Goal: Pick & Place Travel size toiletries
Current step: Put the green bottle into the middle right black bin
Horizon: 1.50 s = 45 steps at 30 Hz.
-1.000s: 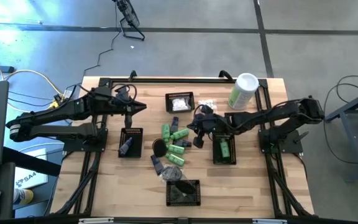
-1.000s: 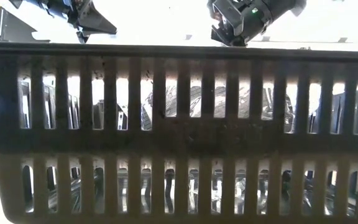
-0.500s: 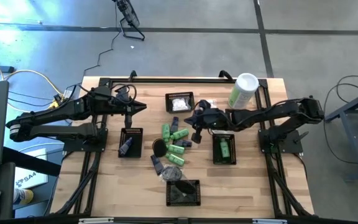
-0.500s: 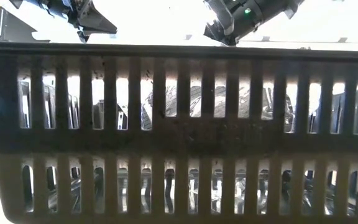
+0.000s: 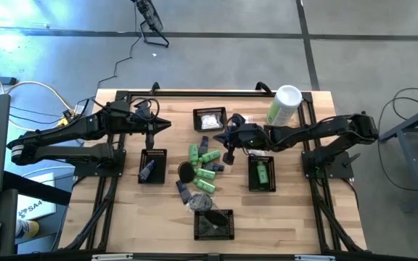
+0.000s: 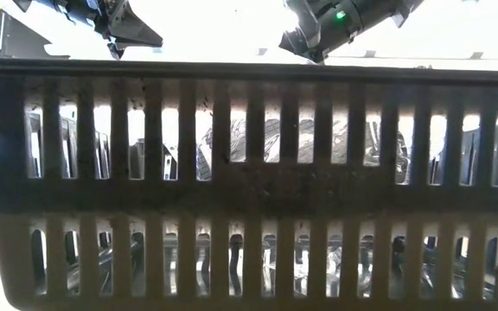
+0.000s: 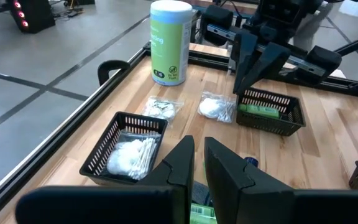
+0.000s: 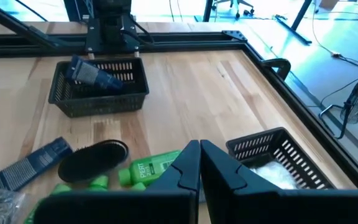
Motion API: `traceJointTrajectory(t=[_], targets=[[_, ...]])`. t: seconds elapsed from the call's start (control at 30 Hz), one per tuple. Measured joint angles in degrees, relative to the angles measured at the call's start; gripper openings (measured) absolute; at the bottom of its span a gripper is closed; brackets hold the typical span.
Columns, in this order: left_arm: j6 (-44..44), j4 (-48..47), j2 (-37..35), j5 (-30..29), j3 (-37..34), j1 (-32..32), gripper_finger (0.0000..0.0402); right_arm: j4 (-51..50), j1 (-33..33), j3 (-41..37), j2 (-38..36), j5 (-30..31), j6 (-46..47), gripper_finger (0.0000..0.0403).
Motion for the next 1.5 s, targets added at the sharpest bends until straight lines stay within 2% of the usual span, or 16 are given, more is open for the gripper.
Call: traceJointTrajectory(t=[0.23, 0.47, 0.83, 0.97, 1.3, 1.5], targets=[[0.1, 0.0, 0.0, 0.0, 0.0, 0.0, 0.0033, -1.1, -0.1, 0.0, 0.0, 0.4, -0.9, 0.0004], [0.1, 0.0, 0.0, 0.0, 0.0, 0.0, 0.0033, -0.4, -0.7, 0.0, 0.0, 4.7, -5.8, 0.0004], [1.8, 0.0, 0.0, 0.0, 0.0, 0.0, 0.0033, -0.5, -0.8, 0.1, 0.0, 2.7, -9.0, 0.0004], [2.0, 0.0, 0.0, 0.0, 0.0, 0.0, 0.0033, -3.0, -0.4, 2.5, 0.2, 2.6, -8.9, 0.0004], [1.9, 0.0, 0.0, -0.3, 0.0, 0.0, 0.0033, -13.3, -2.8, 12.2, 6.5, -5.7, -8.8, 0.0003], [1.9, 0.0, 0.0, -0.5, 0.0, 0.0, 0.0033, -15.2, -5.4, 12.8, 11.5, -18.2, -8.8, 0.0003]])
